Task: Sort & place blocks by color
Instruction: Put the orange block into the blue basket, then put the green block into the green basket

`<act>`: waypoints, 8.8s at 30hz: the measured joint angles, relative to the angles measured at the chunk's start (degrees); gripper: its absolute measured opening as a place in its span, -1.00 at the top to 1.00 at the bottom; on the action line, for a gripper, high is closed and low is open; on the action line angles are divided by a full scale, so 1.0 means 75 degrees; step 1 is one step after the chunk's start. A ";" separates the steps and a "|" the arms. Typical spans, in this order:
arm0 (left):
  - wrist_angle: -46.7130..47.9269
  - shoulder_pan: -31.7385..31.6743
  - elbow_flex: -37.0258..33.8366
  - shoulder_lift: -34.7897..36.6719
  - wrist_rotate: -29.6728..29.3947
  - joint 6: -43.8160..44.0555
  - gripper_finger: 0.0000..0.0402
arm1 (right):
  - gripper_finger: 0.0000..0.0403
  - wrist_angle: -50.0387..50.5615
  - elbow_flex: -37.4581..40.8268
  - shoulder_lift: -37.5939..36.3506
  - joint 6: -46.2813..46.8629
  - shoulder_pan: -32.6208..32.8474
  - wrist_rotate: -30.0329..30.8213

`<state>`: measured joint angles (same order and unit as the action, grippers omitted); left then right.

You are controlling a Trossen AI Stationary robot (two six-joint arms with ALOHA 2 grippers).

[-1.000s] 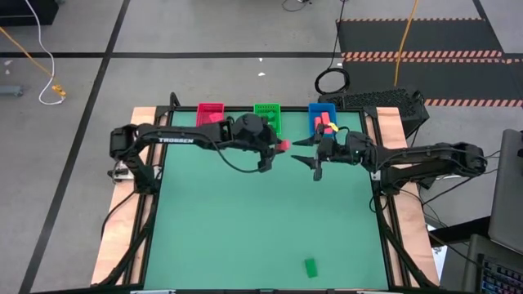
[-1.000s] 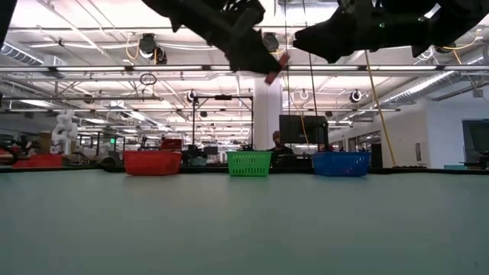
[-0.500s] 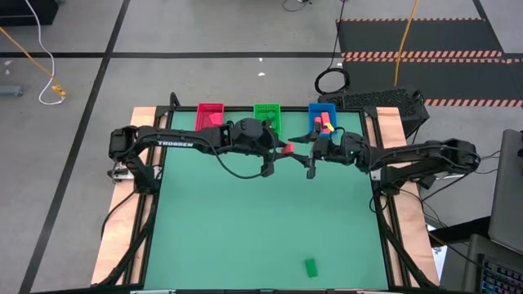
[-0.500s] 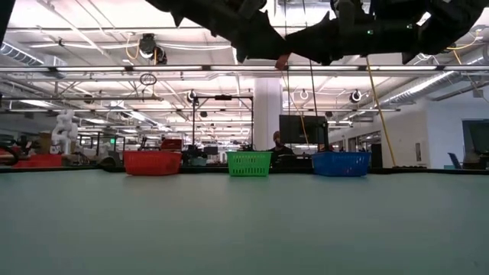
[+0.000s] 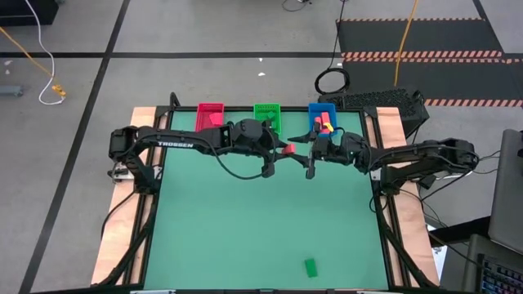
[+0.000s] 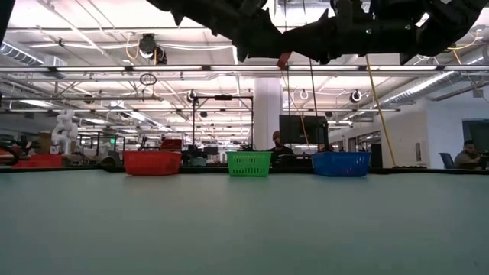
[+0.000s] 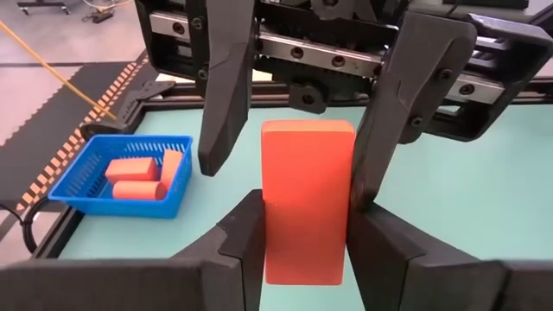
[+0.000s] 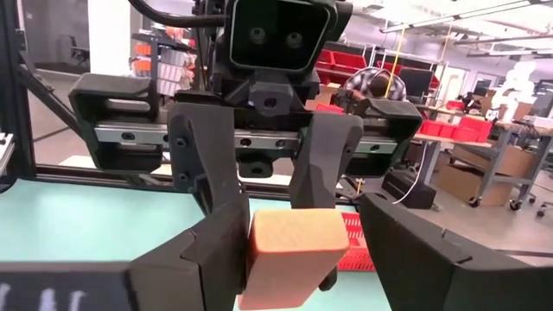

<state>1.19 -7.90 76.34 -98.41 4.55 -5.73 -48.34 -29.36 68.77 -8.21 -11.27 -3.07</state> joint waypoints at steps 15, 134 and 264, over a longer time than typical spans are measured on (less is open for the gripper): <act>-0.0007 0.0020 0.0000 0.0000 -0.0026 0.0165 0.37 | 0.09 0.0077 0.0003 -0.0003 0.0087 0.0003 -0.0029; 0.1926 0.1221 0.0003 -0.0251 -0.3116 0.1241 -0.95 | -0.11 0.3791 -0.0351 0.0457 0.7619 0.5095 0.2637; 0.2841 0.3287 -0.0772 -0.0251 -0.1398 0.0166 -0.95 | 0.36 1.2044 -0.7280 0.5622 1.5745 0.6377 0.1039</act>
<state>22.50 16.75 70.54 -100.29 -5.93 -4.49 41.99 -83.96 110.94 109.88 36.56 4.72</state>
